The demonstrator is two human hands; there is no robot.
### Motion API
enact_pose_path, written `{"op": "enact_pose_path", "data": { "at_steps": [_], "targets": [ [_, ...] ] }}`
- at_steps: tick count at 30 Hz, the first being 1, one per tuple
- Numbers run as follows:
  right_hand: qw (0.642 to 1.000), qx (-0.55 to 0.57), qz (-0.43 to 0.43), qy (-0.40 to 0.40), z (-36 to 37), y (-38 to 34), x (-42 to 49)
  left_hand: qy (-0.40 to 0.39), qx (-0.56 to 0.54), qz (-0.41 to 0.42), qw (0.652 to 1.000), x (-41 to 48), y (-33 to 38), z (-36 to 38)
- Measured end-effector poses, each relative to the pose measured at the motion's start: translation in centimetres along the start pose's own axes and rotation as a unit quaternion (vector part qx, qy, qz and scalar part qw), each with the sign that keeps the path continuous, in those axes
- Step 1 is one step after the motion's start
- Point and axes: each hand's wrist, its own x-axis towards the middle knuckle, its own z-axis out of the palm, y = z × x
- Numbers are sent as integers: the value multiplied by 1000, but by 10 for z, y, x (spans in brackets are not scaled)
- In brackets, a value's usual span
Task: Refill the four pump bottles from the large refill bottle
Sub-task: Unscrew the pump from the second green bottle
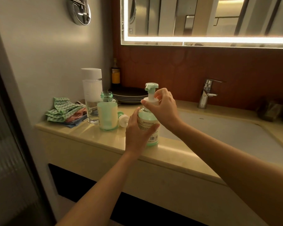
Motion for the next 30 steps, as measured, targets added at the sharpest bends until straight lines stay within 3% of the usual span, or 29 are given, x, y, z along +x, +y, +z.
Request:
{"op": "enact_pose_path", "data": {
  "at_steps": [7, 15, 22, 30],
  "targets": [
    [998, 52, -3, -22, -2, -4, -2, 2, -2, -3, 1000, -1, 3, 0],
    [999, -36, -8, 2, 0, -3, 1, 0, -1, -6, 1000, 0, 2, 0],
    [996, 76, 5, -43, -6, -4, -5, 0, 0, -1, 1000, -1, 2, 0],
    [1000, 9, 7, -2, -1, -2, 1, -2, 6, -4, 1000, -1, 3, 0]
  ]
}}
